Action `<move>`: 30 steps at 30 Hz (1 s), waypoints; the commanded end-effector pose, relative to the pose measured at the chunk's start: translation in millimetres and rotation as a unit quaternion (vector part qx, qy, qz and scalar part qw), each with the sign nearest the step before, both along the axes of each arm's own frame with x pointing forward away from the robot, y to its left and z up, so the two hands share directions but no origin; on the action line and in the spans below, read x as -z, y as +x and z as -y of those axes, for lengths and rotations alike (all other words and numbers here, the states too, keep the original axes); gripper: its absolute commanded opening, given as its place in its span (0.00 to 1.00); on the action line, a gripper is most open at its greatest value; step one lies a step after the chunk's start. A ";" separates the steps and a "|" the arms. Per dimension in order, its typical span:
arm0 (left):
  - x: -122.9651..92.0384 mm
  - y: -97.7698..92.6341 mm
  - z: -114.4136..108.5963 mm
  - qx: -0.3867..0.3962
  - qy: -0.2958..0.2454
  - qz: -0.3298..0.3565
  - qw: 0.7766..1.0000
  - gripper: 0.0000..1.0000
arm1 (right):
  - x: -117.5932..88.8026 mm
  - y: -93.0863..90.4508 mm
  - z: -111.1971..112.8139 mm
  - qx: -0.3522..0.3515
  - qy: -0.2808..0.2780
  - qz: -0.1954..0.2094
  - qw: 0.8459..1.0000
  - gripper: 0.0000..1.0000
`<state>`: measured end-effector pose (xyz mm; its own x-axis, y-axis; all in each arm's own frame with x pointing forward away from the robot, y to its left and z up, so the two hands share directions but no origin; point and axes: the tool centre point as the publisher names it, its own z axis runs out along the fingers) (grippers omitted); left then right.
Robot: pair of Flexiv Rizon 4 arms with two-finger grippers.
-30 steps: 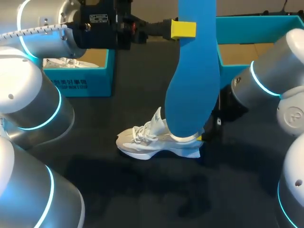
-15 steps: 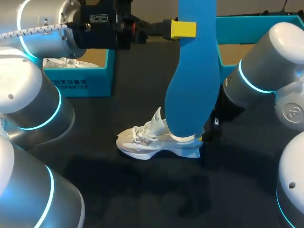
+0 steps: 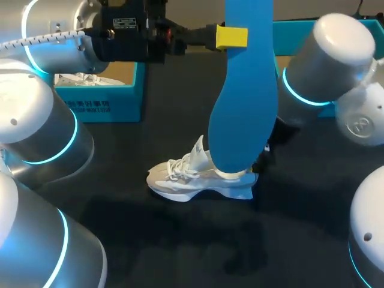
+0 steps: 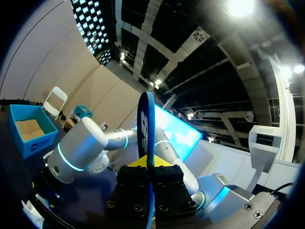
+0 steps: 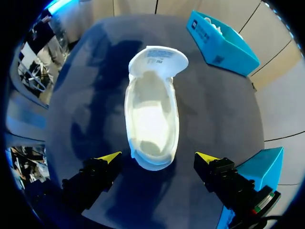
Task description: Take the shoe out of the shoebox, open the shoe tongue, remove and reinsert the insole, then place the shoe into the shoebox
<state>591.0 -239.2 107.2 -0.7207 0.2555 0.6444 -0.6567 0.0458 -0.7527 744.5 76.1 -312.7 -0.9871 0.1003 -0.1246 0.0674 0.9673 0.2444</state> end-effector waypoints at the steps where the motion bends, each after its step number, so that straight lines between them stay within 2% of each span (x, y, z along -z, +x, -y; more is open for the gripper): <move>1: 1.0 -1.4 -0.1 -0.001 0.000 -0.001 1.000 0.00 | 2.6 6.5 -7.5 0.010 -0.036 -0.002 0.999 1.00; 10: 1.0 -1.4 -0.1 -0.001 0.000 -0.001 1.000 0.00 | 3.1 4.0 -13.8 0.000 -0.048 0.018 0.999 1.00; 20: 1.0 -1.4 -0.1 -0.001 0.000 -0.001 1.000 0.00 | 0.2 2.2 -10.7 -0.003 -0.064 0.008 0.998 1.00; 30: 1.0 -1.4 -0.1 -0.001 0.000 -0.001 1.000 0.00 | 4.6 -0.3 -12.6 -0.011 -0.054 0.011 0.998 1.00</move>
<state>591.0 -239.2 107.2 -0.7208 0.2555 0.6444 -0.6567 0.0458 -0.7528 744.4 89.6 -315.0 -0.9861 0.0636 -0.1537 0.0424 0.9896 0.1372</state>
